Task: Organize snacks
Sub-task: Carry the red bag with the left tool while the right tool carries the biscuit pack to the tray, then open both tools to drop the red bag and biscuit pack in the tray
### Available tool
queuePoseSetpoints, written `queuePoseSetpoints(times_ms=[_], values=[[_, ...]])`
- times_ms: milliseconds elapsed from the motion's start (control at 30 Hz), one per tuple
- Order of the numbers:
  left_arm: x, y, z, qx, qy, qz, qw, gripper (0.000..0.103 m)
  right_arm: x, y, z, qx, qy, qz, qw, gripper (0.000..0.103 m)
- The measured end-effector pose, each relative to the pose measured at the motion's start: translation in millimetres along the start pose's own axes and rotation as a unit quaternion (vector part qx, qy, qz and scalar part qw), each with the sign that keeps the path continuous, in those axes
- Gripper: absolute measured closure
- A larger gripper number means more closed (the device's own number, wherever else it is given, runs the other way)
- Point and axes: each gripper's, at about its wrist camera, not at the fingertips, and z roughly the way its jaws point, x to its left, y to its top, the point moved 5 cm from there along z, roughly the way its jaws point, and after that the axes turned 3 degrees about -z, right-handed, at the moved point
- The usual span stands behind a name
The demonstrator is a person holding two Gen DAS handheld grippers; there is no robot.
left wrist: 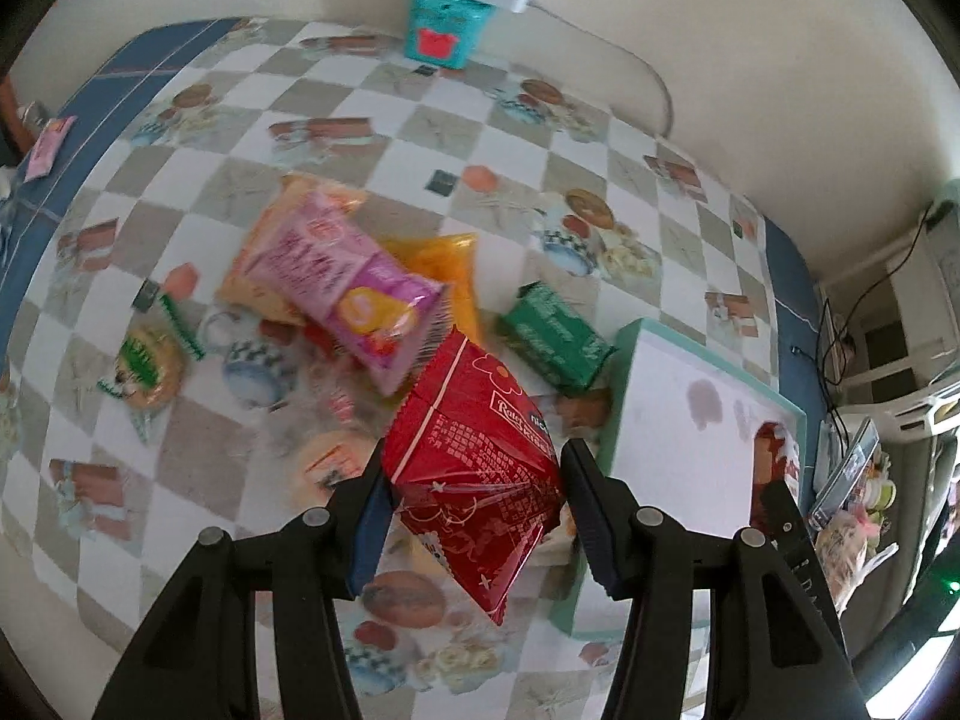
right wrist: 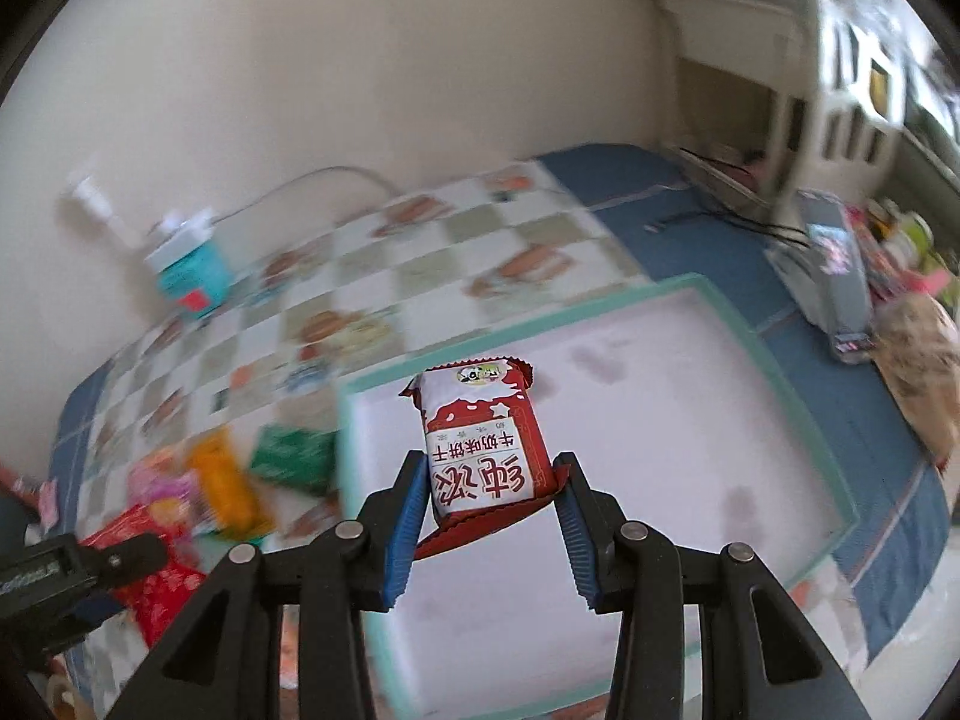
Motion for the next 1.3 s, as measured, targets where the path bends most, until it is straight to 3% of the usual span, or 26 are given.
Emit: queuePoseSetpoints(times_ms=[300,567,700,900,967,1033,1067,1200,1300], values=[[-70.8,-1.9,26.8,-0.011,-0.024,0.079,0.9965,0.047,-43.8,4.7,25.2,0.009,-0.048,0.053,0.997,0.058],[-117.9,-12.7,58.1,0.01,-0.065,0.126,0.9898,0.047,-71.8,-0.4,60.5,0.033,-0.094,0.078,0.992,0.058],[-140.4,-17.1,67.4,0.016,-0.094,0.134,0.9864,0.047,-86.9,-3.4,71.2,0.039,-0.099,0.098,0.989,0.058],[-159.1,-20.1,85.0,0.005,-0.102,0.163,0.9813,0.046,-101.6,-4.1,83.3,0.044,-0.101,0.111,0.988,0.058],[-160.1,-19.8,90.5,0.009,-0.108,0.166,0.9802,0.041,-104.1,-2.6,84.4,0.042,-0.097,0.114,0.988,0.056],[-157.3,-17.2,91.8,0.006,-0.102,0.164,0.9813,0.021,-105.7,-1.5,84.1,0.042,-0.096,0.116,0.988,0.047],[-154.9,-14.6,90.1,0.0,-0.095,0.163,0.9821,0.02,-106.2,-0.8,83.1,0.042,-0.096,0.117,0.988,0.036],[-142.7,-2.1,78.5,-0.017,-0.091,0.141,0.9856,0.015,-102.6,2.5,76.4,0.046,-0.092,0.116,0.988,0.024],[-128.3,7.9,65.1,-0.037,-0.085,0.118,0.9887,0.011,-92.4,3.2,72.2,0.05,-0.082,0.108,0.99,0.008]])
